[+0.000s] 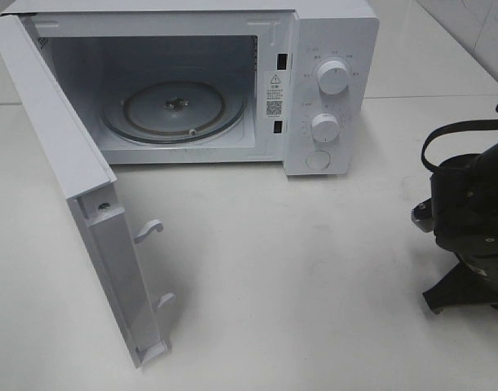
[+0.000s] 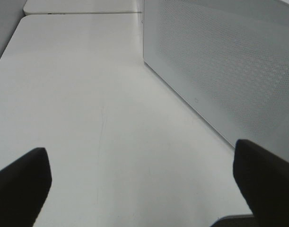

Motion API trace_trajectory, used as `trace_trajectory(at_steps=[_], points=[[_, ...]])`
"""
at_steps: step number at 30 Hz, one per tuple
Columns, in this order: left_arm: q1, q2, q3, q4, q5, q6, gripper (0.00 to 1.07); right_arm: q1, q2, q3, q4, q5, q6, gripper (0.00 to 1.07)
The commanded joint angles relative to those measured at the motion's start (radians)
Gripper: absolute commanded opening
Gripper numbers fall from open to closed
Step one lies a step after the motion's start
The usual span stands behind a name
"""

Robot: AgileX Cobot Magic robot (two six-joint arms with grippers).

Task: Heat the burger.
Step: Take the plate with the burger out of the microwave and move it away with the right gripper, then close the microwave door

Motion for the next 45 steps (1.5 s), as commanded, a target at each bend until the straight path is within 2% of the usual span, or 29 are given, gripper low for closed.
trace_trajectory(at_steps=[1,2,3,4,7,8,9,10,11,12,16,17,18,19,21,22,25,31,36,40,45], points=[[0.003,-0.006,0.0,-0.003,-0.012,-0.004,0.99,-0.003,0.019,0.008,-0.054,0.059,0.064,0.13],[0.003,-0.006,0.0,-0.003,-0.012,-0.004,0.99,-0.003,0.019,0.008,-0.054,0.059,0.064,0.13],[0.003,-0.006,0.0,-0.003,-0.012,-0.004,0.99,-0.003,0.019,0.008,-0.056,0.059,0.065,0.17],[0.003,-0.006,0.0,-0.003,-0.012,-0.004,0.99,-0.003,0.015,0.008,-0.057,0.059,0.058,0.26],[0.003,-0.006,0.0,-0.003,-0.012,-0.004,0.99,-0.003,0.015,0.008,-0.057,0.059,0.054,0.32],[0.003,-0.006,0.0,-0.003,-0.012,-0.004,0.99,-0.003,0.015,0.008,-0.055,0.059,0.049,0.45],[0.003,-0.006,0.0,-0.003,-0.012,-0.004,0.99,-0.003,0.011,0.008,-0.053,0.059,0.046,0.5],[0.003,-0.006,0.0,-0.003,-0.012,-0.004,0.99,-0.003,0.011,0.008,-0.053,0.059,0.046,0.5],[0.003,-0.006,0.0,-0.003,-0.012,-0.004,0.99,0.001,-0.005,0.005,-0.035,0.056,0.03,0.61],[0.003,-0.006,0.0,-0.003,-0.012,-0.004,0.99,0.001,-0.035,-0.001,-0.013,0.051,-0.006,0.67],[0.003,-0.006,0.0,-0.003,-0.012,-0.004,0.99,0.001,-0.112,-0.005,0.048,0.035,-0.088,0.7],[0.003,-0.006,0.0,-0.003,-0.012,-0.004,0.99,0.001,-0.164,-0.012,0.107,0.03,-0.161,0.7],[0.003,-0.006,0.0,-0.003,-0.012,-0.004,0.99,0.001,-0.164,-0.012,0.107,0.03,-0.161,0.7],[0.003,-0.006,0.0,-0.003,-0.012,-0.004,0.99,0.001,-0.219,-0.015,0.167,0.017,-0.253,0.7],[0.003,-0.006,0.0,-0.003,-0.012,-0.004,0.99,0.001,-0.251,-0.015,0.193,0.006,-0.295,0.69],[0.003,-0.006,0.0,-0.003,-0.012,-0.004,0.99,0.001,-0.309,-0.015,0.256,-0.004,-0.38,0.69],[0.003,-0.006,0.0,-0.003,-0.012,-0.004,0.99,0.001,-0.403,-0.015,0.329,-0.03,-0.468,0.69],[0.003,-0.006,0.0,-0.003,-0.012,-0.004,0.99,0.001,-0.54,-0.015,0.415,-0.074,-0.624,0.71],[0.003,-0.006,0.0,-0.003,-0.012,-0.004,0.99,0.001,-0.698,-0.015,0.483,-0.133,-0.703,0.83],[0.003,-0.006,0.0,-0.003,-0.012,-0.004,0.99,0.001,-0.76,-0.015,0.52,-0.096,-0.733,0.83],[0.003,-0.006,0.0,-0.003,-0.012,-0.004,0.99,0.001,-0.832,-0.015,0.644,-0.062,-0.869,0.81]])
